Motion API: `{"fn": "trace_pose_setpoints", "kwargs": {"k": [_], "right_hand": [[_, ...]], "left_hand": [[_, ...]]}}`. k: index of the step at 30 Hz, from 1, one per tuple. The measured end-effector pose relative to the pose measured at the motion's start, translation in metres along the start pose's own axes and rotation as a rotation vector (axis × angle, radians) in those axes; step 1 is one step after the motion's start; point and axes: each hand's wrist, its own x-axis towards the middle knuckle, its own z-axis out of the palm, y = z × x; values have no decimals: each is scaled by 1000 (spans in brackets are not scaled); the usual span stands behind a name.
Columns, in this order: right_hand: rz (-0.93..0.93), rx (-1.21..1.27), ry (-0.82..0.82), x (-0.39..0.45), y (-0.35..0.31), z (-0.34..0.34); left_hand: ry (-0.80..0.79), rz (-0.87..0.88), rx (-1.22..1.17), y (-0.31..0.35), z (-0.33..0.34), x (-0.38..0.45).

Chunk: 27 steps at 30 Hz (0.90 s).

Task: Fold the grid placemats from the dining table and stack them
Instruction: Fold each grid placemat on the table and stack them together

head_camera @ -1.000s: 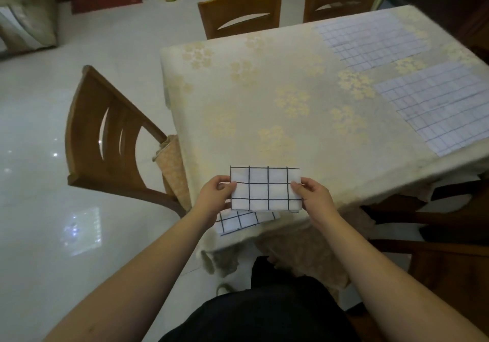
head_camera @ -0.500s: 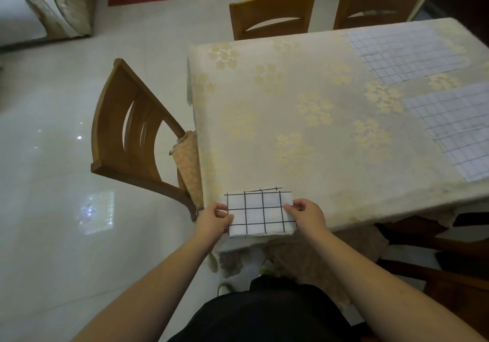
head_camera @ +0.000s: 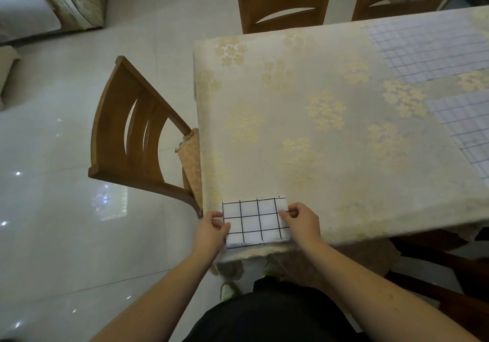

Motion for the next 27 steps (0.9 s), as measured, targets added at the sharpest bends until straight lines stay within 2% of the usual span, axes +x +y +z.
{"fn": "trace_pose_setpoints", "kwargs": {"k": [4, 7, 9, 11, 13, 15, 17, 20, 27], "right_hand": [[-47, -6, 16, 3, 5, 2], [-94, -29, 86, 6, 8, 1], [-127, -43, 108, 6, 7, 2], [-205, -113, 136, 3, 7, 5], [-332, -213, 144, -1, 6, 11], [-477, -344, 90, -6, 3, 19], [-604, -497, 9, -10, 1, 31], [-697, -685, -60, -8, 0, 46], [-603, -860, -173, 9, 1, 54]], "left_hand": [[29, 16, 10, -4, 0, 3], [112, 45, 60, -7, -1, 5], [201, 214, 260, -8, -4, 7], [230, 487, 516, -13, -7, 11], [137, 730, 765, -22, -7, 21], [9, 855, 948, -30, -4, 29], [-71, 845, 1013, -34, 1, 31], [-113, 759, 1018, -34, 9, 30], [-149, 679, 1015, -31, 18, 27]]}}
